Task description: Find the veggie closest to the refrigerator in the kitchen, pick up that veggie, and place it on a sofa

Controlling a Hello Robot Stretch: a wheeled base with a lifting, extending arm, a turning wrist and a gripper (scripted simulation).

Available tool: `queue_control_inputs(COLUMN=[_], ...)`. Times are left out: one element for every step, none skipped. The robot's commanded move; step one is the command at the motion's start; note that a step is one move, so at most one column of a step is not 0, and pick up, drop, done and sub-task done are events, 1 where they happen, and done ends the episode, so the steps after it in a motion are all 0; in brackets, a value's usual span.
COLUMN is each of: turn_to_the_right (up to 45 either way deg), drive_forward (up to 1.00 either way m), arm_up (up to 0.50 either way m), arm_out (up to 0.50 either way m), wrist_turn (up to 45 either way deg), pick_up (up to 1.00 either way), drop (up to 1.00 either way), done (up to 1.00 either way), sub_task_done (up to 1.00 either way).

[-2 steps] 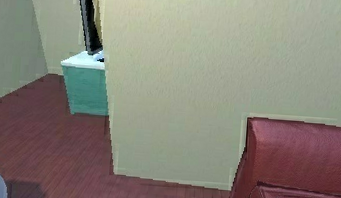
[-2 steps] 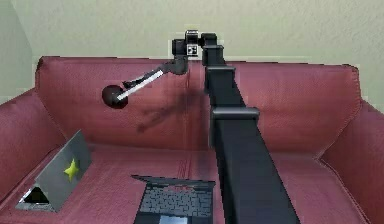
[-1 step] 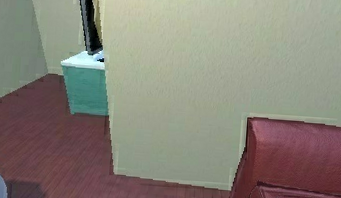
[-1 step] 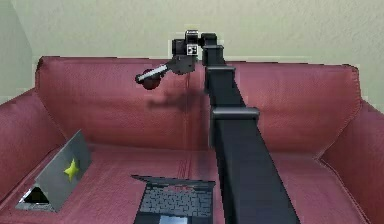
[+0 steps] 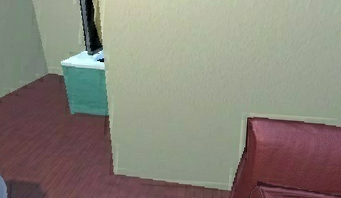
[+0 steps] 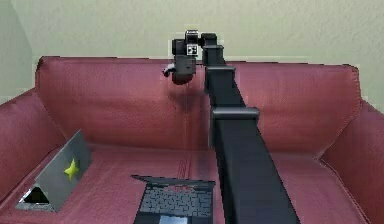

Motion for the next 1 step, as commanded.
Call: queue_control_inputs(turn_to_the_right=[0.0], drive_forward=[0.0], arm_up=[-0.22], arm_out=[0.0], wrist_turn=[0.0], pick_up=[0.0], drop=[0.0], done=[0.0], sub_task_done=[0.0])
